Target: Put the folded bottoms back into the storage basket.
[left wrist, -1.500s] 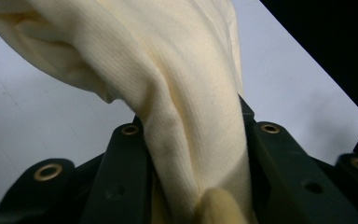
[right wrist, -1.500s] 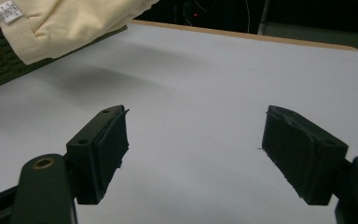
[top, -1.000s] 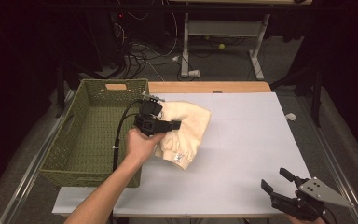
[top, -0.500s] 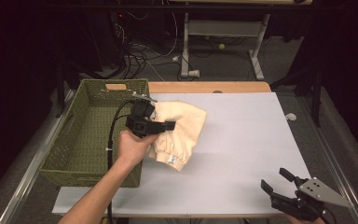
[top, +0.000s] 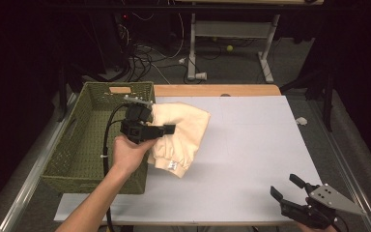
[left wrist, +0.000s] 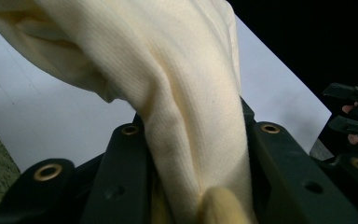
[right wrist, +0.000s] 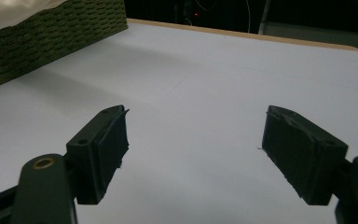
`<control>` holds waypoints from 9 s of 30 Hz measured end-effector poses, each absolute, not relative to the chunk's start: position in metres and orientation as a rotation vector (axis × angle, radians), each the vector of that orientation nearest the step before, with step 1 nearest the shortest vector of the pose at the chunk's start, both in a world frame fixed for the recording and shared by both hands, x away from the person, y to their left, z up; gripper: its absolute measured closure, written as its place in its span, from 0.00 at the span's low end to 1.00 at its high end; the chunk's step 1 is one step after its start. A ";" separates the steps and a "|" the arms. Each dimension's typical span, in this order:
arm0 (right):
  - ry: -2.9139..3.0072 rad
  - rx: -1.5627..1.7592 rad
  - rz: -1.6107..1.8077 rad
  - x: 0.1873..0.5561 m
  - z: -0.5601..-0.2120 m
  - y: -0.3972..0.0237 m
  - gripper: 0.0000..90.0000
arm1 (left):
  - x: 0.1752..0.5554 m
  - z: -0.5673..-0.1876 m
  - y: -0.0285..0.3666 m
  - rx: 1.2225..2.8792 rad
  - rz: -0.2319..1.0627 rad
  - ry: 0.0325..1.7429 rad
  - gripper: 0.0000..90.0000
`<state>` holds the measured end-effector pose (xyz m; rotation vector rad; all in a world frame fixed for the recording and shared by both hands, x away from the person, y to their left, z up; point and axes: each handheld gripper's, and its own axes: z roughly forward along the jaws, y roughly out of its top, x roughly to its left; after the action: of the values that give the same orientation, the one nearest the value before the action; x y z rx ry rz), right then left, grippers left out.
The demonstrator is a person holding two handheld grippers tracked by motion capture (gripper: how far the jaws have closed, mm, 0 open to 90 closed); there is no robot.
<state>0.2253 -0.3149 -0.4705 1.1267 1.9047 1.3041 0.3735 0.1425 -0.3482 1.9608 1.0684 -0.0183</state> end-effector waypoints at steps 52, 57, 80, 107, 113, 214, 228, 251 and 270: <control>1.904 1.134 1.300 0.225 -0.471 -0.314 0.26 | 0.350 -0.322 0.222 1.801 0.060 1.130 0.75; 1.905 1.133 1.297 0.225 -0.471 -0.313 0.26 | 0.348 -0.322 0.229 1.789 0.072 1.143 0.75; 1.905 1.132 1.294 0.225 -0.471 -0.314 0.26 | 0.348 -0.329 0.259 1.747 0.130 1.229 0.75; 1.906 1.134 1.291 0.226 -0.471 -0.314 0.26 | 0.369 -0.352 0.289 1.698 0.195 1.380 0.74; 1.901 1.137 1.296 0.226 -0.471 -0.314 0.26 | 0.380 -0.364 0.289 1.705 0.204 1.420 0.74; 1.900 1.139 1.284 0.225 -0.471 -0.315 0.26 | 0.411 -0.412 0.296 1.782 0.332 1.696 0.23; 1.898 1.145 1.285 0.225 -0.471 -0.315 0.26 | 0.396 -0.401 0.294 1.795 0.352 1.608 0.23; 1.896 1.149 1.284 0.224 -0.471 -0.315 0.26 | 0.364 -0.390 0.287 1.839 0.367 1.445 0.24; 1.896 1.149 1.282 0.224 -0.471 -0.315 0.26 | 0.338 -0.386 0.276 1.865 0.378 1.337 0.24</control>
<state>0.2244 -0.3147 -0.4711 1.1491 1.8956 1.2820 0.3378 0.2757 -0.3865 1.8654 1.3371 0.3776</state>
